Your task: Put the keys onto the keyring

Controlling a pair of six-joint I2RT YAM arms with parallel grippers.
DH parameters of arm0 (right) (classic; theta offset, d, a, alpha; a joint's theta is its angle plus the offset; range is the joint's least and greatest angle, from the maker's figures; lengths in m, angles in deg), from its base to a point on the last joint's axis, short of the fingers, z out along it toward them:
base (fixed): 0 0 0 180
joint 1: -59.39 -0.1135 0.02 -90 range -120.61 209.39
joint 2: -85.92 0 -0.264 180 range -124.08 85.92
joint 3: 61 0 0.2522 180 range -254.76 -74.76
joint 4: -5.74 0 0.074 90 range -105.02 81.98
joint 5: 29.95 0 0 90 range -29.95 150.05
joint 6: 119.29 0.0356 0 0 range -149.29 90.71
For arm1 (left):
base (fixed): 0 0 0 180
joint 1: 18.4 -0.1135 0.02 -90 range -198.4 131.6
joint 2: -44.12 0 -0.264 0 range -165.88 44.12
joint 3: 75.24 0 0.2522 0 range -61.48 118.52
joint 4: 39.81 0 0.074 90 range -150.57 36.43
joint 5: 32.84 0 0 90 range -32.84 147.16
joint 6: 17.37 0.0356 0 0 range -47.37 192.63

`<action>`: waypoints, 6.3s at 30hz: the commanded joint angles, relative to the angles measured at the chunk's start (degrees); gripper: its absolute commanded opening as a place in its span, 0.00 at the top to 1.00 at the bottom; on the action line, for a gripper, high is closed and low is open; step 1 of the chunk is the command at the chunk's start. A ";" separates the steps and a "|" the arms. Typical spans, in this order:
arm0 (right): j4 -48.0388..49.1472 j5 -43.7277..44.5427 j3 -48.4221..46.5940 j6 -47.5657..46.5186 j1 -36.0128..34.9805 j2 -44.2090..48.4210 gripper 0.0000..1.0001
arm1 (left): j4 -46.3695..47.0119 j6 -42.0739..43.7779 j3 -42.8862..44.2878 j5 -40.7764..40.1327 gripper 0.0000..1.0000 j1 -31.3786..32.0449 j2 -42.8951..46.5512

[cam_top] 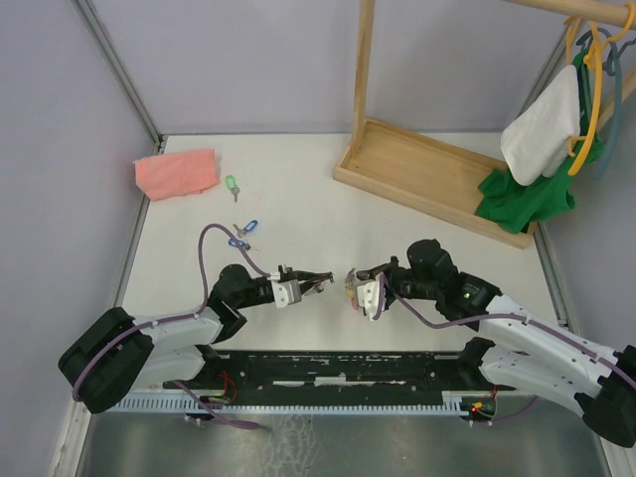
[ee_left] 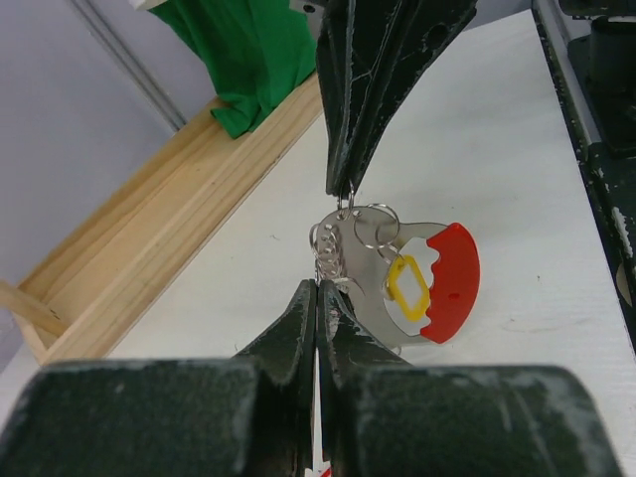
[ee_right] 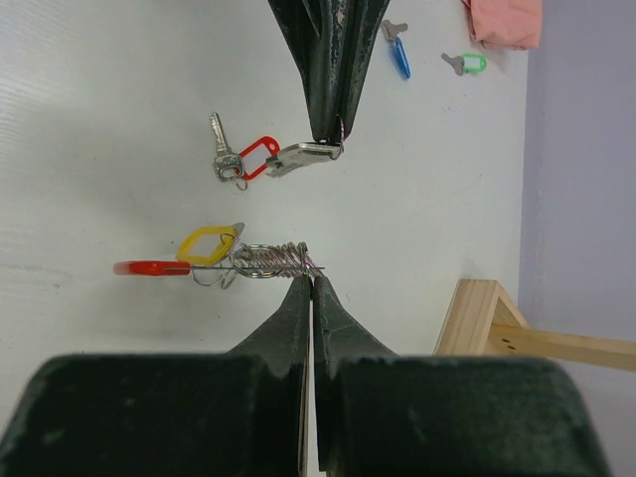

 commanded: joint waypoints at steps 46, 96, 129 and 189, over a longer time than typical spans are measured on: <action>3.56 -3.85 -2.86 1.27 -0.19 -1.66 0.99 | -6.07 11.78 6.83 -4.30 0.97 7.50 -3.08; 4.66 -4.46 -3.25 4.39 -0.22 -3.08 0.99 | -1.98 8.25 7.44 -4.81 0.97 8.35 -4.11; 4.59 -1.92 -4.32 5.57 -1.58 -5.12 0.99 | -3.37 6.19 8.54 -7.78 0.97 11.00 -4.41; -0.95 3.03 -4.26 -8.80 -10.03 -5.76 0.99 | -8.90 -35.89 16.94 10.65 0.97 -3.35 -7.93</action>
